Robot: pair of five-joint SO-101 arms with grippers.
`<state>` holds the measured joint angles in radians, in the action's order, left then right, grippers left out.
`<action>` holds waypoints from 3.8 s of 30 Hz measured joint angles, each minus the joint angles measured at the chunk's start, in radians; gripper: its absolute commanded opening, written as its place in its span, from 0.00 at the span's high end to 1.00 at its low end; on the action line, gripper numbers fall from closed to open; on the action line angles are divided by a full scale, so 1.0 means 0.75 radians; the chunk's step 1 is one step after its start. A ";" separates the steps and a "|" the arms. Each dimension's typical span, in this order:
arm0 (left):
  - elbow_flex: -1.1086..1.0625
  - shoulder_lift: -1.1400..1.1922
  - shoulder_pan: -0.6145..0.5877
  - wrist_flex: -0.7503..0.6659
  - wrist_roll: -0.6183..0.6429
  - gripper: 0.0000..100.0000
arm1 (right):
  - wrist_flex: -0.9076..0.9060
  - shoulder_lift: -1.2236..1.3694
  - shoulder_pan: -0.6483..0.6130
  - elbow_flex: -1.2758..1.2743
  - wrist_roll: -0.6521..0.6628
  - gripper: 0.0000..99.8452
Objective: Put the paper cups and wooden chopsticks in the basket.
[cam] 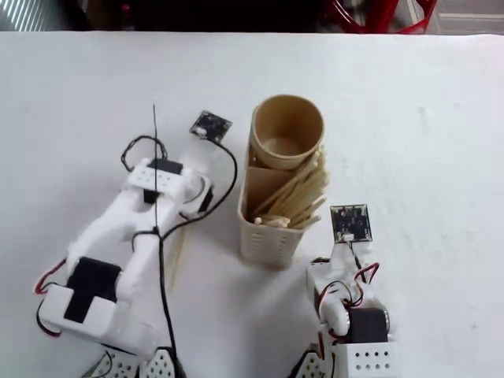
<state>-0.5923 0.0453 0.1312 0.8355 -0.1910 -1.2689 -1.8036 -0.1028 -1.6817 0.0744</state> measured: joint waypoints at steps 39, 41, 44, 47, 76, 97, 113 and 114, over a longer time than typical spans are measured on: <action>0.176 0.213 -0.110 0.243 -0.068 0.98 | 0.000 0.000 0.000 0.000 0.000 0.98; 0.182 0.217 -0.106 0.243 -0.070 0.97 | 0.000 0.000 0.000 0.000 0.000 0.98; 0.182 0.196 -0.106 0.243 -0.065 0.98 | 0.000 0.000 0.000 0.000 0.000 0.98; 0.190 0.080 -0.137 0.258 -0.059 0.98 | 0.000 0.000 0.000 0.000 0.000 0.98; 1.258 -0.651 0.808 0.507 -0.078 0.98 | 0.000 0.000 0.000 0.000 0.000 0.98; 1.262 -0.522 0.939 0.444 -0.086 0.94 | 0.000 0.000 0.000 0.000 0.000 0.98; 1.262 -0.522 0.683 0.489 -0.086 0.91 | 0.000 0.000 0.000 0.000 0.000 0.98; 1.262 -0.522 0.599 0.513 -0.086 0.91 | 0.000 0.000 0.000 0.000 0.000 0.98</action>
<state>0.3544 -0.3460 0.5808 1.2206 -0.2555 -1.2689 -1.8036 -0.1028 -1.6817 0.0744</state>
